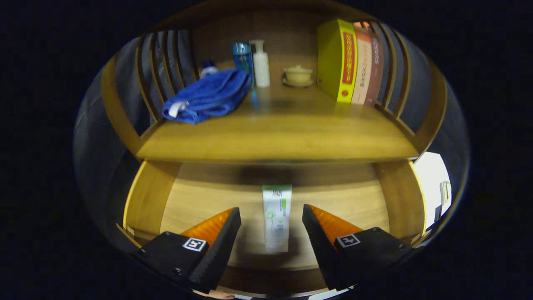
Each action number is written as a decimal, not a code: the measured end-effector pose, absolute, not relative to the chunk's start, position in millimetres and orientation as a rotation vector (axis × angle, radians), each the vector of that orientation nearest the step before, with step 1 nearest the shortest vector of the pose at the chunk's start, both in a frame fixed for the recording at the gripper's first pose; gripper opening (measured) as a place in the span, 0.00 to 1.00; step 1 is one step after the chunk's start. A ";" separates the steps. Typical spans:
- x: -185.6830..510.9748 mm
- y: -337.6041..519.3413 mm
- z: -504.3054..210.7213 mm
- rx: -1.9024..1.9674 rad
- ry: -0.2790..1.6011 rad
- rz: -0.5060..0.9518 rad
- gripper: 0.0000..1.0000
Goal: Pull open the drawer, take out the items inside it, and place them on the countertop above the cabinet.
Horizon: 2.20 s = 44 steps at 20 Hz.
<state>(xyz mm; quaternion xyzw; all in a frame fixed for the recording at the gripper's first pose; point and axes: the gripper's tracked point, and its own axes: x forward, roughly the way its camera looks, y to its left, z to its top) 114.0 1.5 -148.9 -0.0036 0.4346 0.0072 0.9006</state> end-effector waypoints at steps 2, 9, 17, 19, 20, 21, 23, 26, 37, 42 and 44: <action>115.6 -4.4 -156.8 -0.008 0.950 -0.002 0.97; 115.6 -15.1 -186.4 -0.015 1.079 -0.049 0.97; 111.8 -11.7 -214.0 -0.031 1.161 -0.059 0.83; 114.2 -11.4 -212.0 -0.035 1.158 -0.071 0.72; 116.4 -9.7 -211.1 -0.040 1.156 -0.060 0.67; 116.6 -8.7 -207.8 -0.046 1.159 -0.053 0.61; 123.4 -2.3 -195.7 -0.038 1.128 -0.034 0.53; 129.2 10.3 -169.1 -0.038 1.085 0.002 0.53; 95.3 24.7 -86.5 0.051 0.910 0.114 0.53; 92.4 37.7 -52.8 0.064 0.835 0.145 0.53; 98.5 38.6 -39.0 0.070 0.805 0.144 0.53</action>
